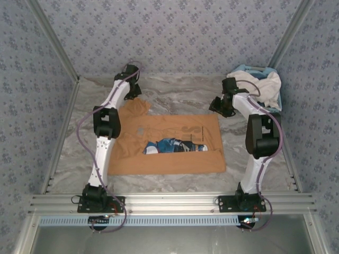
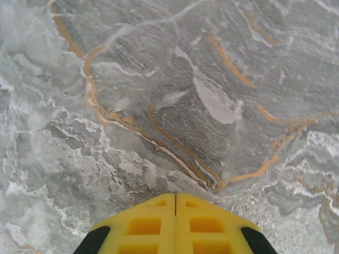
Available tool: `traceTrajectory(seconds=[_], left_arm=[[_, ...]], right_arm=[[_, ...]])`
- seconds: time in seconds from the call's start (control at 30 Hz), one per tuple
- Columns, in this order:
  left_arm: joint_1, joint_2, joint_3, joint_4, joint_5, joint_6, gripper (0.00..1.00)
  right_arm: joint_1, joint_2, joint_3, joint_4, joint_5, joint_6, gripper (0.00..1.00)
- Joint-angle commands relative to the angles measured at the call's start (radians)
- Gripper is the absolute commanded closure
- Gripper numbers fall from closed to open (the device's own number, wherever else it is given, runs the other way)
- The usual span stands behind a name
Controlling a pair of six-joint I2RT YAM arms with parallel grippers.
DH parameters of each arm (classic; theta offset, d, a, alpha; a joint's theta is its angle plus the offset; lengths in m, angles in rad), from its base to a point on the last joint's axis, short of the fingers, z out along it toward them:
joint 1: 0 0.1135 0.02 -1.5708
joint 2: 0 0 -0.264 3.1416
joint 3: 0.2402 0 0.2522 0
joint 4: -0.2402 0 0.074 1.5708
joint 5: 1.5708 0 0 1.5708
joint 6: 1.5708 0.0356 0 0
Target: Fold and stack the t-shirts
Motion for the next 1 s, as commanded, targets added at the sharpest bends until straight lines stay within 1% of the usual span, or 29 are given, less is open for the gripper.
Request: traceTrajectory(seconds=[0.0, 0.13, 0.3, 0.4, 0.53, 0.63, 0.8, 0.97], left_arm=[[-0.011, 0.008, 0.033, -0.088, 0.010, -0.020, 1.00], [-0.012, -0.036, 0.032, -0.093, 0.023, -0.017, 1.00], [0.000, -0.067, 0.032, -0.096, 0.082, -0.015, 1.00], [0.004, -0.085, 0.032, -0.094, 0.105, -0.014, 1.00], [0.009, -0.105, 0.032, -0.094, 0.128, -0.015, 1.00], [0.009, -0.117, 0.033, -0.096, 0.146, -0.014, 1.00], [0.009, -0.144, 0.032, -0.121, 0.144, -0.001, 1.00], [0.011, -0.182, 0.028, -0.160, 0.126, 0.009, 1.00]], right_arm=[[0.010, 0.049, 0.041, -0.032, 0.087, 0.008, 0.51], [0.012, 0.111, 0.092, -0.029, 0.100, 0.009, 0.52], [0.016, 0.190, 0.154, -0.049, 0.091, 0.003, 0.59], [0.018, 0.216, 0.173, -0.079, 0.090, 0.003, 0.63], [0.019, 0.229, 0.177, -0.098, 0.095, 0.005, 0.65], [0.020, 0.228, 0.177, -0.097, 0.096, 0.007, 0.73], [0.022, 0.212, 0.192, -0.098, 0.101, 0.005, 1.00], [0.031, 0.162, 0.192, -0.093, 0.118, -0.019, 1.00]])
